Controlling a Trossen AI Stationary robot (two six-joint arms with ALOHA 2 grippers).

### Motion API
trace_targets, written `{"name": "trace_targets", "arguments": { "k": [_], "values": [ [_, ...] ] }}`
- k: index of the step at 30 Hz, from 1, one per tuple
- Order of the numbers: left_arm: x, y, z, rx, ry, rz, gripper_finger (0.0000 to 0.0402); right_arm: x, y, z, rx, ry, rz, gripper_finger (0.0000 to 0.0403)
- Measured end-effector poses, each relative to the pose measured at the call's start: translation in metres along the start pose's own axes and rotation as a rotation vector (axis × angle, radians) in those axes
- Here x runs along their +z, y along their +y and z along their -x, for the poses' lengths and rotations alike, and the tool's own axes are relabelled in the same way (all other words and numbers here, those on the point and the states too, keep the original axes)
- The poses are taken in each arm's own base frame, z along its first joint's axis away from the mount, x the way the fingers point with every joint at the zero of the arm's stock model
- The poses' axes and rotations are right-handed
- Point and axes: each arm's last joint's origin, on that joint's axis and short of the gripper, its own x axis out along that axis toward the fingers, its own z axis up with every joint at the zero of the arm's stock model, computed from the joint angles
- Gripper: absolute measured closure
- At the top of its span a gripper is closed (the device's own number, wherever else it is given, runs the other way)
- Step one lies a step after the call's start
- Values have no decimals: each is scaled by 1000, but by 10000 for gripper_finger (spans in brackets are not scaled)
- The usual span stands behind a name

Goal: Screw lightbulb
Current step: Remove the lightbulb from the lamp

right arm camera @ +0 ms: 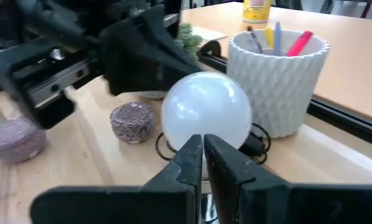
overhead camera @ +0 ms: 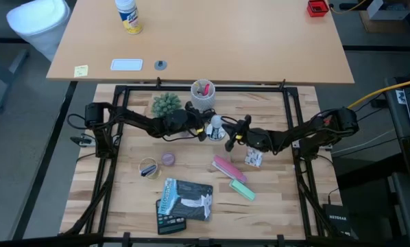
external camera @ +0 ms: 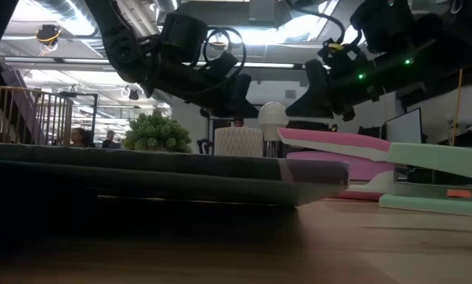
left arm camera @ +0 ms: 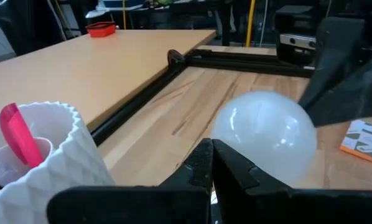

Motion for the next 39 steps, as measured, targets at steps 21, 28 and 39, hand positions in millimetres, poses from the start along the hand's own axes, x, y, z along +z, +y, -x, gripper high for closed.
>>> {"name": "trace_targets", "arguments": {
  "k": [21, 28, 39],
  "values": [
    [-4, -61, 21, -161, 28, -7, 401, 0, -16, -8, -96, 20, 8, 375],
    [15, -63, 30, -68, -63, -66, 401, 6, -12, -3, -69, -9, 50, 375],
    [34, -26, 23, 134, -173, -54, 401, 20, 25, 32, 131, -88, 71, 375]
  ]
}}
